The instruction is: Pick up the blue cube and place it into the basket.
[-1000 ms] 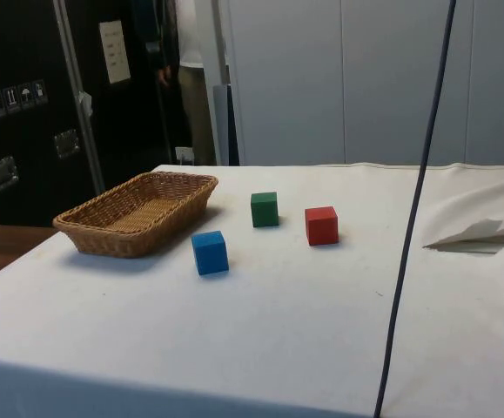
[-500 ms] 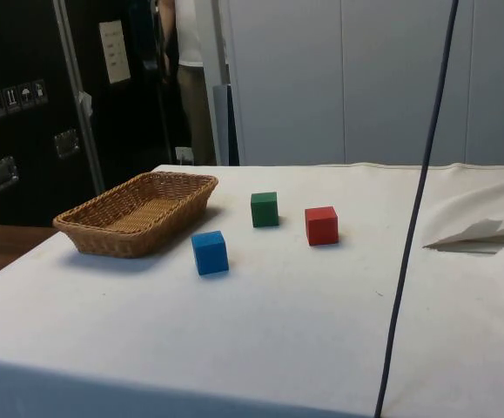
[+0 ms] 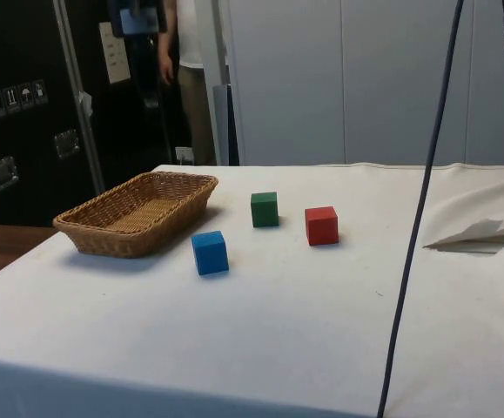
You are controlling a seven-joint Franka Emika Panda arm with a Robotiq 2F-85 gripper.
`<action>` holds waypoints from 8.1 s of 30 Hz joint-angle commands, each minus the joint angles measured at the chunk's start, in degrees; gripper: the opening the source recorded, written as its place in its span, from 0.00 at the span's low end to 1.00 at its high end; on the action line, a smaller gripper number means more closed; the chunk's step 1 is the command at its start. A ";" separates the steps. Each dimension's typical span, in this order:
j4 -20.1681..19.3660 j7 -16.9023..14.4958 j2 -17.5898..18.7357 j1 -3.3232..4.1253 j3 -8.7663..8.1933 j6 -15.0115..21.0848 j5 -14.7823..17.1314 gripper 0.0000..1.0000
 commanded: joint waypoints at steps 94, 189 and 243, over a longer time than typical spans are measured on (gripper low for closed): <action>-17.53 -5.10 13.29 -1.15 -0.52 32.09 1.09 1.00; 6.02 -4.58 13.06 -1.89 -3.72 9.34 1.09 0.00; 12.66 2.86 21.37 -3.09 -9.57 9.22 1.20 0.00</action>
